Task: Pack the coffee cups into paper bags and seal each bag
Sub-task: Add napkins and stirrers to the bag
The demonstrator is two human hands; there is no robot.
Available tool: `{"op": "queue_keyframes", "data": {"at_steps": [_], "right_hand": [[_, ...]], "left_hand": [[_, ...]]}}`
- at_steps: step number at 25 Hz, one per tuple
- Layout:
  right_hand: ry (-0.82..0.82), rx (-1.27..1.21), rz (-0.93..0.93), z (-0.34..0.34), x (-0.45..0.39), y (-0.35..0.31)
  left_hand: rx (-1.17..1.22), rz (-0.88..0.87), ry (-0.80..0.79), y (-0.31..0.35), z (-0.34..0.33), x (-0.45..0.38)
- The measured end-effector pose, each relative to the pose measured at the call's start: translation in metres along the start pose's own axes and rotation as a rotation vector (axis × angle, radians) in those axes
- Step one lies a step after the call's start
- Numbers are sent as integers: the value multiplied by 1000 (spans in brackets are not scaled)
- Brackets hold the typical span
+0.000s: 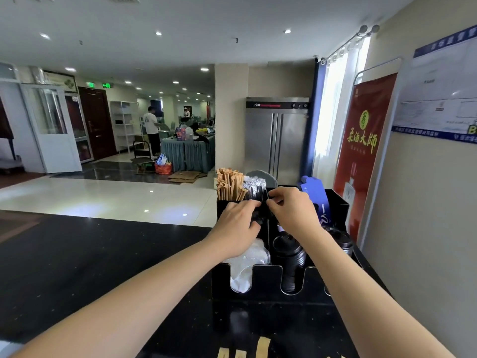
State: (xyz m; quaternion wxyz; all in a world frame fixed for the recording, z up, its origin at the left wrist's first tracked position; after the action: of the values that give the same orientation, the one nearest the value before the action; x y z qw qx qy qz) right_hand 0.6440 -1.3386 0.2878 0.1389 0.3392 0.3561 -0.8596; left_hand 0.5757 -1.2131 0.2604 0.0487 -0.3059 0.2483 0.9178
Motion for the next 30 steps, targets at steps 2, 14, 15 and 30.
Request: {"op": "queue_keyframes", "data": {"at_steps": [2,14,15,30], "right_hand": [[-23,43,29,-14,-8,-1],[-64,181,36,-64,-34,-9],[-68,169,12,-66,-37,-8],[-104,59,-31,-78,-42,-8]], "left_hand": [[-42,9,18,-11,-2,-7],[-56,57,55,-39,-1,-22],[-48,58,57,-39,-1,-22],[-27,23,77,-31,7,-22]]}}
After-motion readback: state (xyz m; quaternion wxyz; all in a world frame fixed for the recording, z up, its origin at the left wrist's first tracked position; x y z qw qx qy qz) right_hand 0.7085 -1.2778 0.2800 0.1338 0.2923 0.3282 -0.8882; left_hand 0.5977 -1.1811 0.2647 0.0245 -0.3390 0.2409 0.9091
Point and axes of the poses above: each hand's wrist, its own x-axis away from the middle knuckle, its own z-axis out of the back of the hand, y = z × x, the point moved 10 cm from there along -x, towards the middle knuckle, and after that the axes turned 15 degrees about y, right-handed, at the moved point
